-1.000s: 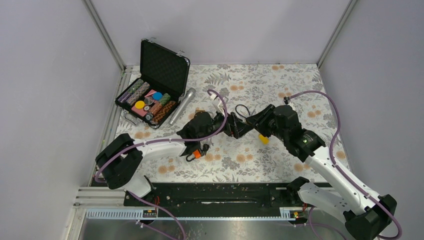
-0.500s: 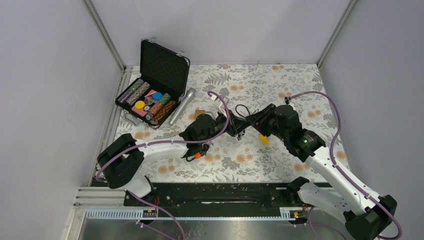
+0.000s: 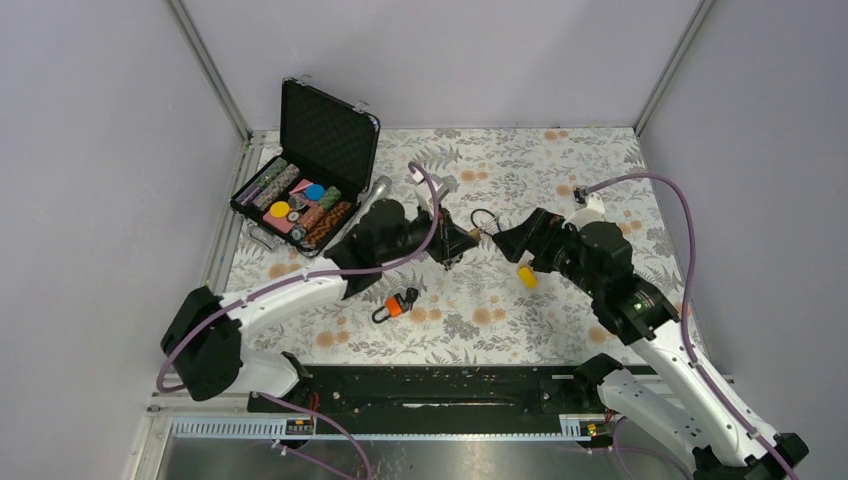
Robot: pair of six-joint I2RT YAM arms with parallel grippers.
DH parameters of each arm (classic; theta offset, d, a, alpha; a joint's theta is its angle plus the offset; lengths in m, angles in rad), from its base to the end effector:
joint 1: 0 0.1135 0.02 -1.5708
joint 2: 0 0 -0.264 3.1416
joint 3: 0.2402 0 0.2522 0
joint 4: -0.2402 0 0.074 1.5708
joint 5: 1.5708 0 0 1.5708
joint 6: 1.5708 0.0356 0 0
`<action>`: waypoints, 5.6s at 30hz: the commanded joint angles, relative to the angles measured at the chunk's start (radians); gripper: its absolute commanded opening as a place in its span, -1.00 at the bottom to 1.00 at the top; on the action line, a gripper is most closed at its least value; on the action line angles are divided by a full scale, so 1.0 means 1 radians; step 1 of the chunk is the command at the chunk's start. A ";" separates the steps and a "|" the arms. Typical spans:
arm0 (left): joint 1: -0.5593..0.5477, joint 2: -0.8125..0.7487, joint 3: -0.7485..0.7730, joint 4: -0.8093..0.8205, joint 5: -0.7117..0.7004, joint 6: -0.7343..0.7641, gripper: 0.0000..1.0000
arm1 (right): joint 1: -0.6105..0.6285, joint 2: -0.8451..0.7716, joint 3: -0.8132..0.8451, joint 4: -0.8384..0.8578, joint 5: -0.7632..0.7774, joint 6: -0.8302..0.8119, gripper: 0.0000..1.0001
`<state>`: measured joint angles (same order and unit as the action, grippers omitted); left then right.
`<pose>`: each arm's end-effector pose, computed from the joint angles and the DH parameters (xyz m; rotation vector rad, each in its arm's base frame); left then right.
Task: Lock with the key
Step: Lock the lock.
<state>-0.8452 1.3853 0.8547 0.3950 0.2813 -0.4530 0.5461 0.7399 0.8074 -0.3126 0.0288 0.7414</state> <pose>0.2051 -0.2461 0.2861 0.5817 1.7608 -1.1786 0.1473 0.0883 0.3413 0.2073 1.8958 0.8716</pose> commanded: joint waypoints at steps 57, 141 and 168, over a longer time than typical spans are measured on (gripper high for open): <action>0.080 -0.165 0.206 -0.061 0.656 -0.033 -1.00 | 0.166 0.046 -0.037 0.466 -0.697 -0.417 -1.00; 0.110 -0.344 0.021 0.396 0.358 -0.169 -1.00 | 0.165 0.163 -0.092 1.082 -0.568 -0.247 0.53; 0.111 -0.595 -0.051 0.152 0.004 -0.056 -1.00 | 0.154 0.159 0.095 0.171 -0.744 -0.530 -1.00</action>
<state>-0.7315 0.8486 0.8257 0.5571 0.4454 -0.5518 0.7048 0.9054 0.8700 0.0883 -0.6785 0.2947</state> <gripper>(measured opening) 0.146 0.241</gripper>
